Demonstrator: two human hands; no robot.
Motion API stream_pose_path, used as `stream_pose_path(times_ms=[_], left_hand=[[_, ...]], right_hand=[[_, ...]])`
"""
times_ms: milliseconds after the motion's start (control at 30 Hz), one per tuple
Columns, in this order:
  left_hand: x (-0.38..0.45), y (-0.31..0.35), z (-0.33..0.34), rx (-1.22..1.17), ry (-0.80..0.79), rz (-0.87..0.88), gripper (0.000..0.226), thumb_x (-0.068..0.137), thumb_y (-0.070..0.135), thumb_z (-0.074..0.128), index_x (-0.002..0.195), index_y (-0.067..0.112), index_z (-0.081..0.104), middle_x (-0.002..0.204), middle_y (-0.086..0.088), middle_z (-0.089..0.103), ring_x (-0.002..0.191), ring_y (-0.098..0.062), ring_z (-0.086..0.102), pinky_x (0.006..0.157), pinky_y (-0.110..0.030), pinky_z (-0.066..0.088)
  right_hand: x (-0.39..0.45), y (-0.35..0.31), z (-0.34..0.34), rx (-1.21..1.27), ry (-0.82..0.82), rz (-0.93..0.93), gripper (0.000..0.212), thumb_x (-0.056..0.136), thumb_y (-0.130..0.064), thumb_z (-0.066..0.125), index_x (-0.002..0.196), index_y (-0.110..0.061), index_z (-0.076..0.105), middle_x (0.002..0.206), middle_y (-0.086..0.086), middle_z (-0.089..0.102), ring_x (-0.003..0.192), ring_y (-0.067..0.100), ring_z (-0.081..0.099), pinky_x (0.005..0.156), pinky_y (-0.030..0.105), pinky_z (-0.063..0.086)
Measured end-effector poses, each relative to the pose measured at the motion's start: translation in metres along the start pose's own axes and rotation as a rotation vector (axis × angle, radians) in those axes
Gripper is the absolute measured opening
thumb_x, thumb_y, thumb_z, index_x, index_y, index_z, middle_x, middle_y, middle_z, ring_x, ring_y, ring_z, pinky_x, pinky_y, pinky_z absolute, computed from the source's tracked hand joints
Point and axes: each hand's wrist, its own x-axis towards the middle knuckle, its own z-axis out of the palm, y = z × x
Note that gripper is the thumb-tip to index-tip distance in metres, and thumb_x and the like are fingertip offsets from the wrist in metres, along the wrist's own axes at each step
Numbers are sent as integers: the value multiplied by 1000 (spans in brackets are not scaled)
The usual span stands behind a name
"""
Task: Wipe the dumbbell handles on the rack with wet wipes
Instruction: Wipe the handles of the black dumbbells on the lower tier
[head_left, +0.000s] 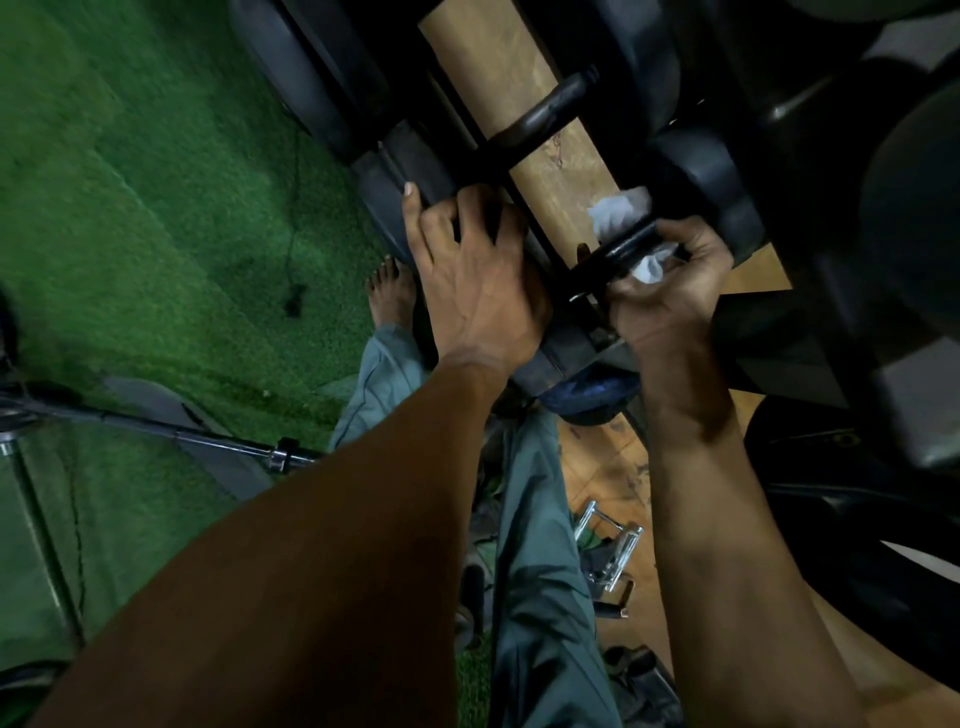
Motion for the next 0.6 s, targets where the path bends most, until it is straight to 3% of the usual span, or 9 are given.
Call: stream_pose_path(times_ms=[67, 167, 267, 300, 367, 433, 500, 600], left_hand=[[0, 0, 0, -9, 2, 1, 55, 69, 35, 47, 117, 15, 65, 125, -12, 53, 114, -38, 48, 124, -57, 12], [0, 0, -1, -16, 3, 6, 57, 68, 36, 49, 117, 13, 64, 126, -13, 53, 114, -38, 47, 124, -57, 12], [0, -1, 0, -12, 1, 7, 58, 68, 37, 52, 119, 12, 64, 126, -13, 52, 114, -38, 46, 125, -57, 11], [0, -1, 0, -15, 6, 7, 57, 68, 36, 51, 119, 12, 64, 126, -13, 52, 114, -38, 47, 124, -57, 12], [0, -1, 0, -24, 12, 5, 57, 69, 36, 48, 119, 12, 64, 126, -13, 53, 114, -39, 47, 124, -57, 12], [0, -1, 1, -28, 16, 0, 57, 70, 36, 48, 118, 12, 64, 126, -14, 53, 114, -39, 47, 124, -58, 12], [0, 0, 2, -35, 25, 0, 55, 70, 35, 49, 118, 11, 65, 125, -14, 53, 113, -39, 46, 125, -58, 11], [0, 0, 4, -43, 44, 0, 51, 71, 33, 54, 116, 12, 66, 124, -13, 54, 113, -38, 46, 125, -57, 12]], right_hand=[[-4, 3, 1, -46, -5, -5, 15, 70, -11, 68, 80, -15, 57, 94, 5, 62, 87, 26, 65, 84, 39, 54], [-18, 5, 1, -252, 25, -87, 34, 64, -17, 75, 96, -11, 66, 98, 9, 66, 85, 24, 66, 75, 31, 52], [-29, 18, -4, -627, 202, -352, 12, 67, -26, 71, 76, -23, 63, 77, 2, 56, 74, 21, 54, 66, 35, 42], [-32, 24, -5, -814, 235, -421, 15, 68, -29, 68, 80, -22, 60, 79, 4, 54, 75, 21, 53, 67, 36, 41], [-38, 38, -8, -1087, 206, -505, 33, 79, -23, 59, 111, -15, 59, 108, 9, 60, 96, 22, 57, 77, 35, 46], [-39, 46, -13, -1285, 181, -619, 48, 86, -11, 50, 134, -7, 52, 136, 13, 53, 122, 25, 54, 93, 28, 46], [-39, 46, -19, -1472, 228, -753, 50, 85, -7, 47, 134, -2, 51, 139, 14, 49, 125, 29, 52, 96, 23, 44], [-40, 40, -28, -1675, 256, -938, 59, 90, -16, 48, 149, -6, 44, 143, 19, 46, 127, 33, 51, 101, 36, 49]])
